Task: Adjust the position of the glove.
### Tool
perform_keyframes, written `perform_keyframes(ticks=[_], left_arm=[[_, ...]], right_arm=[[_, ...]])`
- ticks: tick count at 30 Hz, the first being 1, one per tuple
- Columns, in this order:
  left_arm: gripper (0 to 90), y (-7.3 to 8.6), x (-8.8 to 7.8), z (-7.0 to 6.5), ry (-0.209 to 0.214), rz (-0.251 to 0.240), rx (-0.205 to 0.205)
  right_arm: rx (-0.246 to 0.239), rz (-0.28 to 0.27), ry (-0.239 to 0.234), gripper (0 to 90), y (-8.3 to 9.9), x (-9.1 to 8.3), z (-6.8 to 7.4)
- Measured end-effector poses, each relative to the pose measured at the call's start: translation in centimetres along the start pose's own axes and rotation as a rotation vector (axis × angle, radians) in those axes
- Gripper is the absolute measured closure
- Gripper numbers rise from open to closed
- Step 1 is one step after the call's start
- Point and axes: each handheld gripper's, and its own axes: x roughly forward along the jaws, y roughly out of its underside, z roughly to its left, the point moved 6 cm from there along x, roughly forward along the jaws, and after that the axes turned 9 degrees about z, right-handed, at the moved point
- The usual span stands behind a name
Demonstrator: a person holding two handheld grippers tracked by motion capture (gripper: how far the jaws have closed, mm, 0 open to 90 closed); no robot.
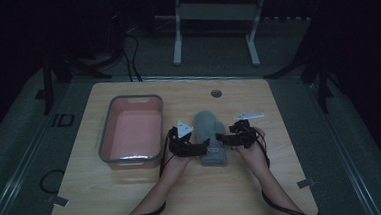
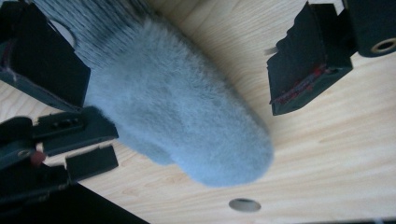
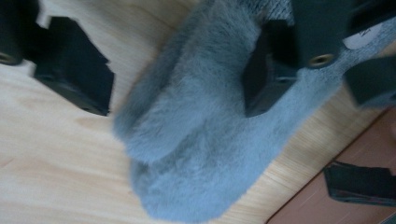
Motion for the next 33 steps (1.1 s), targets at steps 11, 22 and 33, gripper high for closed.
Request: perform_keyframes(ticks=[11,22,33], left_arm=[[19.7,0.7,2.2,0.3,0.041,0.149,-0.061],[31.2,1.4,3.4,0.4,0.195,0.206,-0.115],[74.5,0.8,3.0,-0.5,0.240,0.176,-0.020]], right_arm=[[0.107,0.069,-0.066,33.9,1.3,1.8,-1.0],[0.127,0.108,-0.169,61.3,1.8,2.6,-0.2],[0.085,0.069,-0.085,77.9,1.8,2.1,0.9]])
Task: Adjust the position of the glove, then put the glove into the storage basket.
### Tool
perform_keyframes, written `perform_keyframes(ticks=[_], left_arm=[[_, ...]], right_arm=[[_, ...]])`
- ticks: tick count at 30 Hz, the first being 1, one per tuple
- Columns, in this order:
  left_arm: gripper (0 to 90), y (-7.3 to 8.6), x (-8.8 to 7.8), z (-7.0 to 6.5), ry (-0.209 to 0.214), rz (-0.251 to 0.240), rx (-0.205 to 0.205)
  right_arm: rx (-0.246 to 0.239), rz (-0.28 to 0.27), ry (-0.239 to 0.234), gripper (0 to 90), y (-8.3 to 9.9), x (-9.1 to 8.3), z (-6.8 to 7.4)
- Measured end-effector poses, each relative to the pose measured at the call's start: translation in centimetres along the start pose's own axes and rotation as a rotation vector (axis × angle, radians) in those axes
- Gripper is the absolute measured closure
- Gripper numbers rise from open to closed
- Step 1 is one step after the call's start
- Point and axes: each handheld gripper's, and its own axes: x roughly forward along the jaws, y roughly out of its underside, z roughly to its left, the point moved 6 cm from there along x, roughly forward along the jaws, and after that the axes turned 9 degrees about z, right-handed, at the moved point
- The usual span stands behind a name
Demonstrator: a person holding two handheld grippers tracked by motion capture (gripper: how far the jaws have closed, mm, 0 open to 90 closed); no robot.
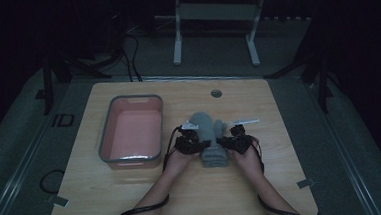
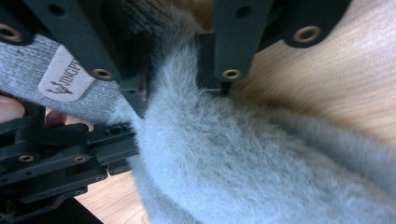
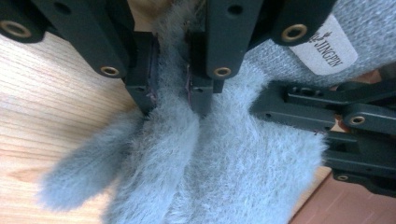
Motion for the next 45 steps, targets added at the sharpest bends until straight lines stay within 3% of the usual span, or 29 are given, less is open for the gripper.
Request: perform_keyframes(ticks=[9,17,27,36,45], left_arm=[[78.6,-0.9,-1.1,-0.5,0.014,-0.002,0.020],[78.7,-2.4,-3.4,-0.8,0.033,-0.033,0.041],[78.8,-3.9,-6.0,-1.2,0.053,-0.037,0.083],[78.8,-5.5,-9.3,-0.8,0.039,-0.040,0.125],[78.8,-6.0,-13.3,0.6,0.008,-0.043,0.143]], right_arm=[[0.021,-0.025,-0.040,79.9,-0.7,-1.3,0.4],[0.010,-0.075,-0.054,79.9,-2.0,-3.3,1.6],[0.005,-0.120,-0.091,79.9,-3.3,-5.1,2.9],[-0.004,-0.158,-0.105,79.9,-5.5,-6.5,5.0],[-0.047,-0.177,-0.127,79.9,-8.3,-6.7,8.3]])
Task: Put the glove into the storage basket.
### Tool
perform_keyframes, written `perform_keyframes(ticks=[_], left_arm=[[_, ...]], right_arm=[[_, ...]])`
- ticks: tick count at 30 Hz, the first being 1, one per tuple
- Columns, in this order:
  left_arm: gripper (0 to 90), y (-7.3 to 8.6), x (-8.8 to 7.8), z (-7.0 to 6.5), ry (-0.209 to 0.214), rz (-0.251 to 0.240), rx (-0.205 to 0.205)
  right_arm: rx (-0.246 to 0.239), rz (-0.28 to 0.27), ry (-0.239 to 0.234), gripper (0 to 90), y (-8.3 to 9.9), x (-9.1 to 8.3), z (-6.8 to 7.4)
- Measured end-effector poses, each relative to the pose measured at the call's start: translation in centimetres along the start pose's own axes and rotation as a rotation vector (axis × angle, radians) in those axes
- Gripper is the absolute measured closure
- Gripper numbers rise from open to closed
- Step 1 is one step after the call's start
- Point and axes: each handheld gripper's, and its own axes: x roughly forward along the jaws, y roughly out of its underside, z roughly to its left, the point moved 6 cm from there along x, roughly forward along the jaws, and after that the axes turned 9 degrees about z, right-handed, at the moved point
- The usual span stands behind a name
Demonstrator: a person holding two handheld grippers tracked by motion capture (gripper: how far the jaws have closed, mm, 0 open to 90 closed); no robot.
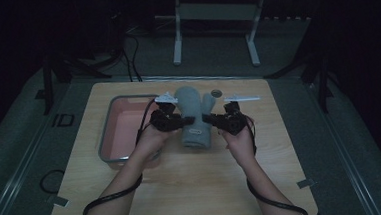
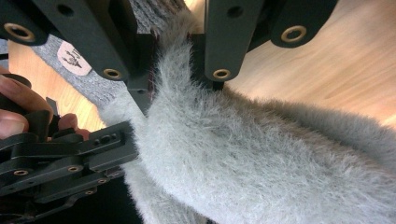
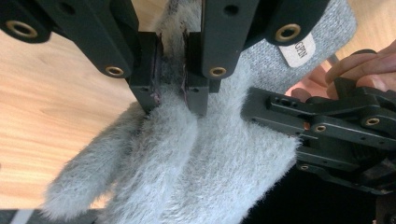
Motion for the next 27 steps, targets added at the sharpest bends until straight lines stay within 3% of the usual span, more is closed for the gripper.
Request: perform_keyframes(ticks=[13,27], left_arm=[[78.7,1.9,-5.4,3.5,-0.039,-0.006,-0.054],[78.8,5.7,-10.4,7.9,-0.102,0.025,-0.107]], right_arm=[[-0.030,0.018,-0.060,79.9,-2.6,3.7,4.5],[-0.066,0.072,-0.113,79.8,-4.3,9.8,9.7]])
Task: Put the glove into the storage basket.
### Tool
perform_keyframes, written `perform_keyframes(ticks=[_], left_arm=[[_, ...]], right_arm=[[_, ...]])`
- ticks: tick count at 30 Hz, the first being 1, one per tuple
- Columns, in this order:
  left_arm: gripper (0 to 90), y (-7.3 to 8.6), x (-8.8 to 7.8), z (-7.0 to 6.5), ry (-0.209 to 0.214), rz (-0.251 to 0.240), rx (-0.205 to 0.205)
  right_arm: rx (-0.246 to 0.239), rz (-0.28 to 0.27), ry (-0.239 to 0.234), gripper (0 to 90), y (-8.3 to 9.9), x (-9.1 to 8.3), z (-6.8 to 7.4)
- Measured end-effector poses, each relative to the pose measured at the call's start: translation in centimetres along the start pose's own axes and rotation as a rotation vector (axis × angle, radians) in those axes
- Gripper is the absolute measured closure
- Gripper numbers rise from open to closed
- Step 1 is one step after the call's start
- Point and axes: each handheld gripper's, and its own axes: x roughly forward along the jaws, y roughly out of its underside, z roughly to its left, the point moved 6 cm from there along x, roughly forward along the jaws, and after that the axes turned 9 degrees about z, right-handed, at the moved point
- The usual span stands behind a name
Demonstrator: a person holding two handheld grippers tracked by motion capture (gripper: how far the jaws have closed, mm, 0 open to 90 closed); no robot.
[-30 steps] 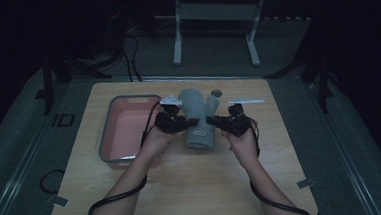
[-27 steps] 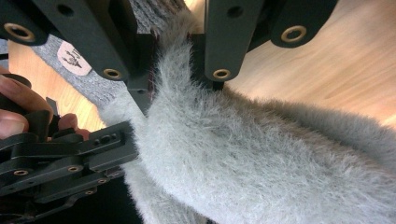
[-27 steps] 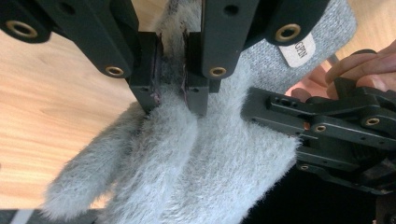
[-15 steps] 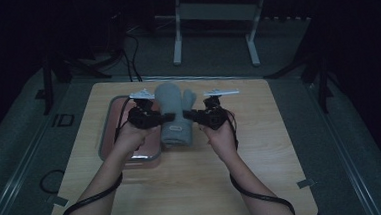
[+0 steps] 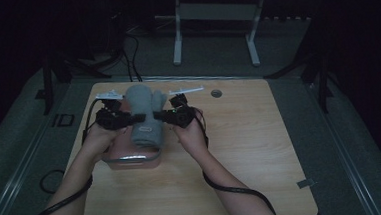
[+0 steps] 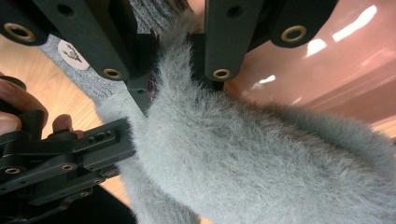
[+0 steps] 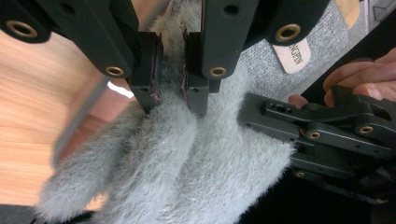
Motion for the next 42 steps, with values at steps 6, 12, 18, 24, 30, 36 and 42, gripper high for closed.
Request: perform_keyframes(ticks=[6,12,18,24,30,36,42], left_arm=[[78.7,1.4,-0.7,1.9,-0.018,0.013,-0.036],[78.7,2.5,0.7,3.0,-0.045,0.069,-0.060],[78.7,3.6,2.8,3.8,-0.084,0.149,-0.080],[78.6,4.2,4.2,4.3,-0.098,0.211,-0.091],[78.5,4.4,5.5,4.4,-0.111,0.284,-0.093],[77.0,4.6,6.9,4.2,-0.161,0.367,-0.081],[61.5,4.6,6.9,4.3,-0.156,0.367,-0.098]], right_arm=[[0.004,0.032,-0.008,79.8,-0.2,2.6,1.1],[0.012,0.076,0.017,79.8,0.2,4.7,0.7],[0.012,0.149,0.076,79.7,1.4,6.9,-0.3],[-0.009,0.217,0.140,79.4,2.2,8.4,-0.7],[-0.019,0.270,0.182,77.5,2.6,8.9,-1.2],[-0.063,0.327,0.232,74.5,3.0,9.4,-1.0],[-0.096,0.288,0.198,59.0,2.1,7.7,-0.6]])
